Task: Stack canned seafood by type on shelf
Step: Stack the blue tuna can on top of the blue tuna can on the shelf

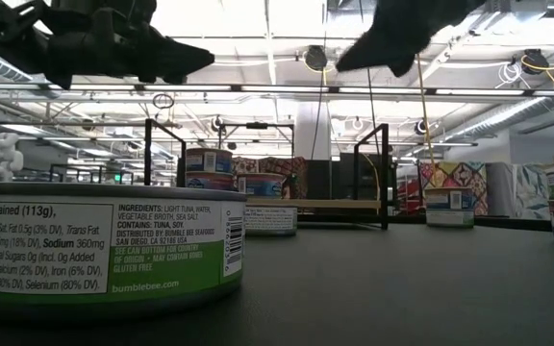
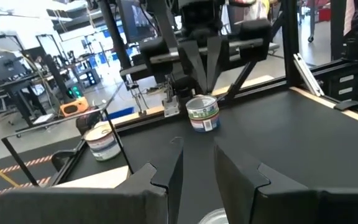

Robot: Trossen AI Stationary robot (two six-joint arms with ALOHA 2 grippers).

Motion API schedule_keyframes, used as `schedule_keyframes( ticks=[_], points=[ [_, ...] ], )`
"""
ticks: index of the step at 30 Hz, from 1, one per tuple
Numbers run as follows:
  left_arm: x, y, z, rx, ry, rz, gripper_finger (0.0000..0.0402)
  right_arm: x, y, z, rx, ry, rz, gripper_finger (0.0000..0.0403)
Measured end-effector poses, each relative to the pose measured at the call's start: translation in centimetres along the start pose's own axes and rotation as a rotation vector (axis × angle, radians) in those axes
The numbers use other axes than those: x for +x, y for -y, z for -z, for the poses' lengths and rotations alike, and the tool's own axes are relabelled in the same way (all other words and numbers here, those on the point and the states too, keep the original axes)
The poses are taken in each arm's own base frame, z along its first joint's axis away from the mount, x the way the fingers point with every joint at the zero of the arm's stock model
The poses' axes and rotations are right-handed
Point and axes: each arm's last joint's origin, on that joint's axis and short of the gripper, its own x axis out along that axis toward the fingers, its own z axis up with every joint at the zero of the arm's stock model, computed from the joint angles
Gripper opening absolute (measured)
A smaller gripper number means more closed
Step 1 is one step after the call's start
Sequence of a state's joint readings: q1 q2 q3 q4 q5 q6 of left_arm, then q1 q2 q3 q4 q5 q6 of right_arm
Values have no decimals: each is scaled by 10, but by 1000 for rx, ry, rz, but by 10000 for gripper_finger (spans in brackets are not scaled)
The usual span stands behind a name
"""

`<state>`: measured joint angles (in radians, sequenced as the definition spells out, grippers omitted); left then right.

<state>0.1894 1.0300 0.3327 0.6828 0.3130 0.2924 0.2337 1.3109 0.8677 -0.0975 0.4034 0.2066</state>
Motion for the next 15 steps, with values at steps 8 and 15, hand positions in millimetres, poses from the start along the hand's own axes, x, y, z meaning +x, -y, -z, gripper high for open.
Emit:
schedule_keyframes(
  ticks=[8,15],
  points=[
    [6,-1,4,-26,-1,0,93,-14,17,22,181,-215,193,0],
    [7,-1,3,-51,2,1,93,-42,59,25,344,-251,462,0]
  ],
)
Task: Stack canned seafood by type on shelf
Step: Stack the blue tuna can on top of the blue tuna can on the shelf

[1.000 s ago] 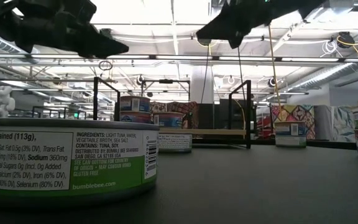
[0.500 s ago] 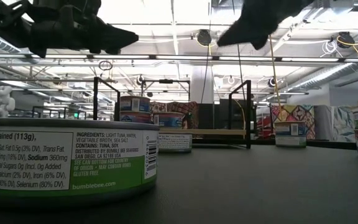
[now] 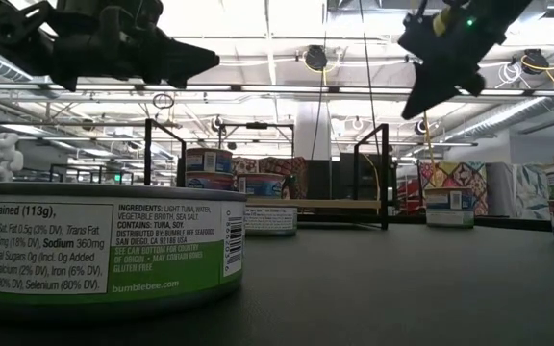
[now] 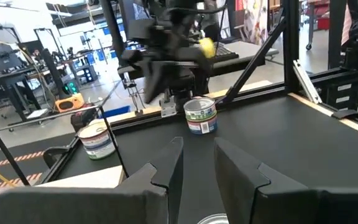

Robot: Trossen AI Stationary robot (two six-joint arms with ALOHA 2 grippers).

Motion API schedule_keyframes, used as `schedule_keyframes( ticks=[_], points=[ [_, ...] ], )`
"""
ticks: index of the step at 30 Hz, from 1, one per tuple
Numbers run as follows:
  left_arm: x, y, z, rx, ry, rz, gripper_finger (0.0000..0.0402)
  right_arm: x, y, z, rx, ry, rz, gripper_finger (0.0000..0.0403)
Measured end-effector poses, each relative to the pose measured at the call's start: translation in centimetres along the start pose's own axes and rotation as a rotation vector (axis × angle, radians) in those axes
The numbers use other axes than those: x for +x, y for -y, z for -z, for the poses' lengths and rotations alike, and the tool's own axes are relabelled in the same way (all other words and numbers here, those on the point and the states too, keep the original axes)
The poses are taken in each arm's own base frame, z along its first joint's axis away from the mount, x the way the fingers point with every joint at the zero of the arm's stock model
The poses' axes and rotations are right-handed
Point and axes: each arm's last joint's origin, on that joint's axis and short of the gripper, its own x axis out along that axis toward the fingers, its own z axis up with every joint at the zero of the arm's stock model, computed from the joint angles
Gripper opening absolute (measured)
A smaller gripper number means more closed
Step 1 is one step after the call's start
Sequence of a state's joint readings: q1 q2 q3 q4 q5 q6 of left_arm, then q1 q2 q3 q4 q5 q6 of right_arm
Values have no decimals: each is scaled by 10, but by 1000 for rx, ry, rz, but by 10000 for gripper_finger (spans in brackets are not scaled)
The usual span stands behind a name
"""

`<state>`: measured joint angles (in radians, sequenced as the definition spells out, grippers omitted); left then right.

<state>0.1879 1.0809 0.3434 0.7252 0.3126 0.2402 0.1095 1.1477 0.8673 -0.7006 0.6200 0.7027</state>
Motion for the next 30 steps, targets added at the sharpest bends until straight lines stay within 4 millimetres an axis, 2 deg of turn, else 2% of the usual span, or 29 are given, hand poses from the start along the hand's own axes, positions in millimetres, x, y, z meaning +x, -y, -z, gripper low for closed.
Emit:
schedule_keyframes(
  ticks=[8,12,16,20,30],
  points=[
    [0,0,-1,0,2,-1,93,-8,65,-11,319,-51,211,0],
    [0,-1,-2,3,11,-3,93,-5,102,-16,432,-111,332,0],
    [1,-2,-6,10,41,-11,93,3,138,-20,515,-214,324,0],
    [3,-4,-12,-8,54,-14,93,7,170,-24,563,-232,342,0],
    [1,-11,-7,-19,12,-52,93,21,210,-19,585,-334,336,0]
  ],
)
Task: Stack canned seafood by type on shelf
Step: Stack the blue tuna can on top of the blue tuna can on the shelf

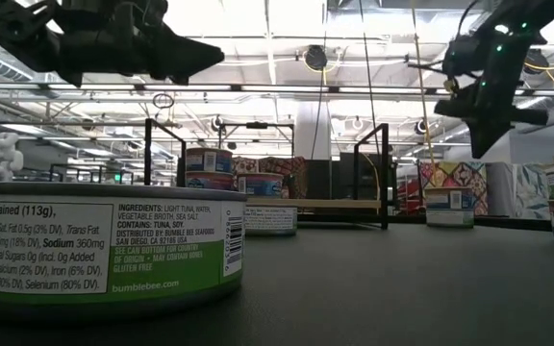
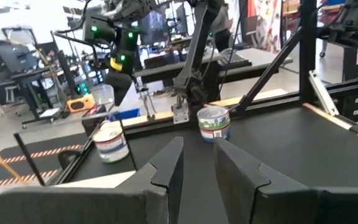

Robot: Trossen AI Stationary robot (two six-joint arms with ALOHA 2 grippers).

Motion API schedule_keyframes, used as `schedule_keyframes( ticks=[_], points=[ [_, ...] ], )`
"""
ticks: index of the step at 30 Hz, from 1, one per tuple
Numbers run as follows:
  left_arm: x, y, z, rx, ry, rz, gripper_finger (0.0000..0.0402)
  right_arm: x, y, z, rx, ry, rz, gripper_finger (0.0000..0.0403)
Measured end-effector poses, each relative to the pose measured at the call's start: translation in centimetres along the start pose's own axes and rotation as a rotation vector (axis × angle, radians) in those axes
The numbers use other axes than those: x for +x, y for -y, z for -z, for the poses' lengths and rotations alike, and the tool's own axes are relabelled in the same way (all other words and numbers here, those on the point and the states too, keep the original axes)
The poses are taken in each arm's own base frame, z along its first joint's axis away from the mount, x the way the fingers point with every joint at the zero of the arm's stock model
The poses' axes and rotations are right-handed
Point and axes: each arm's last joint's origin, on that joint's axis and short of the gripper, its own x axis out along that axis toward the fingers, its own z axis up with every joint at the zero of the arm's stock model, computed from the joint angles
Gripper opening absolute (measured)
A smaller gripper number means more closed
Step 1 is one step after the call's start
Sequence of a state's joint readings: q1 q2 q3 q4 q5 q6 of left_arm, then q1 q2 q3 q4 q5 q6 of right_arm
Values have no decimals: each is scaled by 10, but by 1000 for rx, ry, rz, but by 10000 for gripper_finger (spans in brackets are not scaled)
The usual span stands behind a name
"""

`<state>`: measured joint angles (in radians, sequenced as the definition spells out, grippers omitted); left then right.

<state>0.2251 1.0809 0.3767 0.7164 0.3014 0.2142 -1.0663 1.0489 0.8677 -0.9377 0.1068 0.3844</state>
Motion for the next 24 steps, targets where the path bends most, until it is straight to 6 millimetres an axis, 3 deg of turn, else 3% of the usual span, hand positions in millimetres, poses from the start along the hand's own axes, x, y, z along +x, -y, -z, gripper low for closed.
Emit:
schedule_keyframes(
  ticks=[10,18,24],
  points=[
    [-3,-7,6,-14,-57,-39,93,3,5,-1,-34,-38,-11,0],
    [-8,-24,9,-33,-86,-240,93,2,1,2,-80,-53,-11,0],
    [-4,-23,3,-80,-59,-217,93,2,-1,2,-70,-40,-16,0]
  ],
)
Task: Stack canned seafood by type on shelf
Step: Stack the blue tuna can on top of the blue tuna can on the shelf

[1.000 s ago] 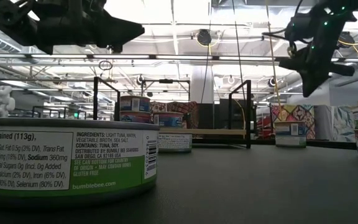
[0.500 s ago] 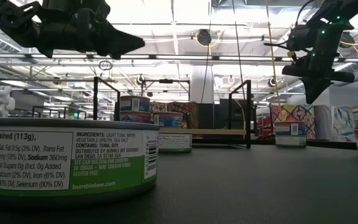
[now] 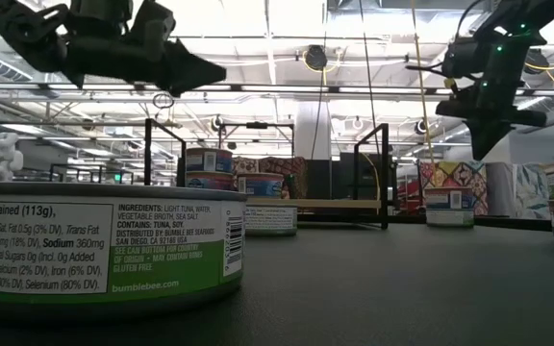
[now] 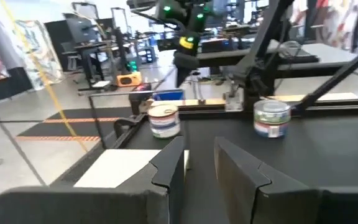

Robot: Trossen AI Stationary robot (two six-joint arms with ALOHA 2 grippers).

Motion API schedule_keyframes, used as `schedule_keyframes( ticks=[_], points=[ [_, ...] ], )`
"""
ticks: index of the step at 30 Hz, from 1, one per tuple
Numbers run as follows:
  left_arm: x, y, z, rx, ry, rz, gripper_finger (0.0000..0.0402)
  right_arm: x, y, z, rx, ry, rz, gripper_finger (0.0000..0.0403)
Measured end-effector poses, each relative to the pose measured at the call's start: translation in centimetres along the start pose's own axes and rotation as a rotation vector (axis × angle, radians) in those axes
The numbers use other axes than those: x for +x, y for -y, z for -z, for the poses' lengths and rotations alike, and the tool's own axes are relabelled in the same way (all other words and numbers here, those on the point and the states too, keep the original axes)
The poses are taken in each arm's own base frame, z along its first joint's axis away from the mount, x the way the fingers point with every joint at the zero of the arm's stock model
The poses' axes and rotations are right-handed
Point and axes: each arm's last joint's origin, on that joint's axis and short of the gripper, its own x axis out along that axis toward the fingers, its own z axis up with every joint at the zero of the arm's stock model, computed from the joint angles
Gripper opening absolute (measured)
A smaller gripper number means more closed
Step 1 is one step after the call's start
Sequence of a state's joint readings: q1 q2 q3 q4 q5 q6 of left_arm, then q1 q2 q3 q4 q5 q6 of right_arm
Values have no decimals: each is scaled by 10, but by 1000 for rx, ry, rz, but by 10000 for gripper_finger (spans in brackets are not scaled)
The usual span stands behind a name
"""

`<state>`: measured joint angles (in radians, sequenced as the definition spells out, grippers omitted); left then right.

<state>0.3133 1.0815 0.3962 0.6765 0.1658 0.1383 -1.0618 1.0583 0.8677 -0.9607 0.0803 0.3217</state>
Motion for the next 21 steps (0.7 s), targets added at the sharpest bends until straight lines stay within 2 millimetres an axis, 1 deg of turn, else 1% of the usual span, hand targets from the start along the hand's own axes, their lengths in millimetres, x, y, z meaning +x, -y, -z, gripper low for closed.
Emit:
schedule_keyframes(
  ticks=[2,6,10,13,17,19,21],
  points=[
    [5,3,-4,-6,-26,19,93,0,-1,0,7,3,0,0],
    [16,10,-5,-35,-83,29,93,0,-1,-2,40,22,-11,0],
    [21,20,3,-70,-125,65,93,0,-2,-3,62,30,-21,0],
    [25,26,4,-86,-109,44,93,0,-4,-4,86,43,-35,0],
    [29,29,7,-136,-125,-66,93,-1,-4,-6,130,66,-44,1],
    [36,34,6,-152,-140,-49,93,0,-5,-7,142,69,-45,4],
    [43,42,7,-147,-196,-6,93,1,-5,-7,148,65,-37,13]
  ],
)
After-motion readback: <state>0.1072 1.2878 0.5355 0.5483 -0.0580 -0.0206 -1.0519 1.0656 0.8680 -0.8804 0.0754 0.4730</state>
